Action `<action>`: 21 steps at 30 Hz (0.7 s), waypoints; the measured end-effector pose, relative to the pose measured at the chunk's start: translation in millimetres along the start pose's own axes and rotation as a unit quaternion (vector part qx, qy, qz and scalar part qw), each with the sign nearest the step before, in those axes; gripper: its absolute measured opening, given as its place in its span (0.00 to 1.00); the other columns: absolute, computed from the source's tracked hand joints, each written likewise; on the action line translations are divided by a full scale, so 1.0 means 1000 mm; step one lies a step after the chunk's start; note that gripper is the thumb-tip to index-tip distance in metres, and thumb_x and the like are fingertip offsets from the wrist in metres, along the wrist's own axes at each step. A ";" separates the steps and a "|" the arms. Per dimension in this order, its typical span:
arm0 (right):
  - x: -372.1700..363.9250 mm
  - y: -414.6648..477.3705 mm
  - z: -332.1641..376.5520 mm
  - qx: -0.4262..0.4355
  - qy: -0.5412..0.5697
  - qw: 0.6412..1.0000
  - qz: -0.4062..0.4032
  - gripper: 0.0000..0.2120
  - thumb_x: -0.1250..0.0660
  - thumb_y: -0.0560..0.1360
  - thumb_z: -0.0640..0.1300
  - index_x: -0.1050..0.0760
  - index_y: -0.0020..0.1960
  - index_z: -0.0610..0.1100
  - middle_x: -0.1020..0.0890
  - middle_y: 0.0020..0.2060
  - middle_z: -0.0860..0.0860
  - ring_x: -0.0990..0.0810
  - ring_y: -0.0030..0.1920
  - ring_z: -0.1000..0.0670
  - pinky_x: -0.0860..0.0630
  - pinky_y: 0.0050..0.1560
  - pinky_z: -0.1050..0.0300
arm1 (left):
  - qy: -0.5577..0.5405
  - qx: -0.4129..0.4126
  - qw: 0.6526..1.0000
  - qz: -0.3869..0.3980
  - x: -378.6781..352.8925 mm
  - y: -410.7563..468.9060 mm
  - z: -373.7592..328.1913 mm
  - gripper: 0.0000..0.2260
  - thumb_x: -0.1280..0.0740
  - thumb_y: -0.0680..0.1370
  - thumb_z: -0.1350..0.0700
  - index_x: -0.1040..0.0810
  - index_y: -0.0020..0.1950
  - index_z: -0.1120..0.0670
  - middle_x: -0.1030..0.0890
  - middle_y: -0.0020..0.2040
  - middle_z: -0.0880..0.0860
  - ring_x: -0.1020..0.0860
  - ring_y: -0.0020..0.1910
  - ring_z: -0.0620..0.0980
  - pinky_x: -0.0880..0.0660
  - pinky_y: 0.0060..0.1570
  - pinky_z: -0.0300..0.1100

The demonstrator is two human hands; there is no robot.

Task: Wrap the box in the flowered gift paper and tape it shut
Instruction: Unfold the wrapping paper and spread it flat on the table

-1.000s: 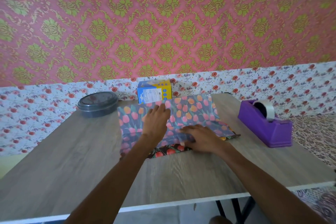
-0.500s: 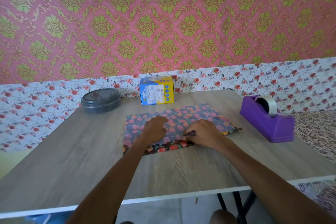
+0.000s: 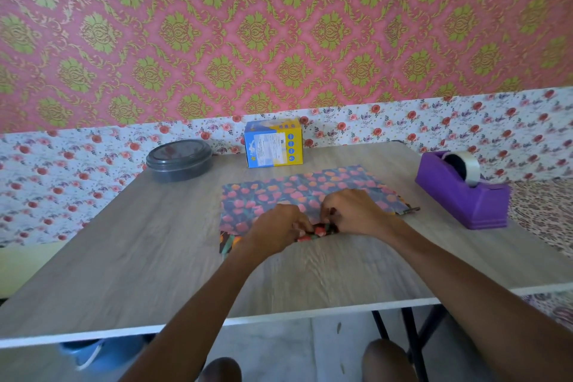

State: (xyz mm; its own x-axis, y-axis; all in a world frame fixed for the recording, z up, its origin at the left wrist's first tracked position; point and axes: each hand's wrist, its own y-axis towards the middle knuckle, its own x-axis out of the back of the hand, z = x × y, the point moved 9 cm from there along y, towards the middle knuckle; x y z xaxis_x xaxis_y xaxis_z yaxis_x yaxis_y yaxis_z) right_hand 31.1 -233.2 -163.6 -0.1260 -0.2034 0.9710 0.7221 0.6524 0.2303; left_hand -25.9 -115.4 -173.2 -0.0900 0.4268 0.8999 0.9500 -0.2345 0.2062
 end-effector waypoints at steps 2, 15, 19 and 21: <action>-0.001 0.001 0.009 0.013 -0.042 0.999 0.001 0.09 0.34 0.70 0.42 0.20 0.47 0.51 0.18 0.48 0.54 0.19 0.50 0.47 0.31 0.39 0.55 | 0.024 0.007 1.000 -0.002 0.001 -0.002 0.002 0.14 0.35 0.75 0.65 0.15 0.52 0.50 0.17 0.50 0.48 0.20 0.48 0.48 0.23 0.48 0.41; 0.020 -0.005 0.006 -0.069 0.057 0.995 -0.037 0.12 0.35 0.66 0.33 0.20 0.41 0.48 0.17 0.39 0.54 0.19 0.48 0.48 0.31 0.38 0.59 | 0.082 -0.041 0.995 -0.038 -0.008 -0.022 -0.023 0.19 0.31 0.75 0.52 0.24 0.67 0.47 0.25 0.64 0.49 0.28 0.63 0.50 0.26 0.58 0.49; 0.041 -0.001 0.015 -0.083 -0.036 0.992 -0.089 0.10 0.34 0.70 0.39 0.21 0.49 0.48 0.16 0.47 0.48 0.20 0.51 0.44 0.32 0.38 0.56 | 0.129 -0.023 0.990 -0.060 -0.003 -0.020 -0.014 0.22 0.28 0.73 0.51 0.26 0.67 0.46 0.26 0.64 0.48 0.27 0.62 0.52 0.25 0.57 0.51; 0.049 0.002 0.025 -0.057 -0.069 0.989 -0.117 0.12 0.33 0.71 0.41 0.22 0.54 0.46 0.16 0.49 0.46 0.20 0.52 0.42 0.31 0.40 0.54 | 0.170 -0.015 0.979 -0.108 0.009 -0.021 -0.015 0.21 0.29 0.73 0.57 0.25 0.66 0.48 0.24 0.60 0.50 0.24 0.58 0.55 0.24 0.53 0.52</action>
State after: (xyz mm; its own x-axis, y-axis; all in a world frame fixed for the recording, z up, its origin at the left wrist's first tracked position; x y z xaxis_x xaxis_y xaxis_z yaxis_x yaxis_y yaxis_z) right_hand 9.0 -223.6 -114.2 -0.3854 -0.2326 0.8930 0.7326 0.5112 0.4493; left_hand -50.7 -119.7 -163.7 -0.3871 0.1552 0.9089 0.8890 -0.1986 0.4125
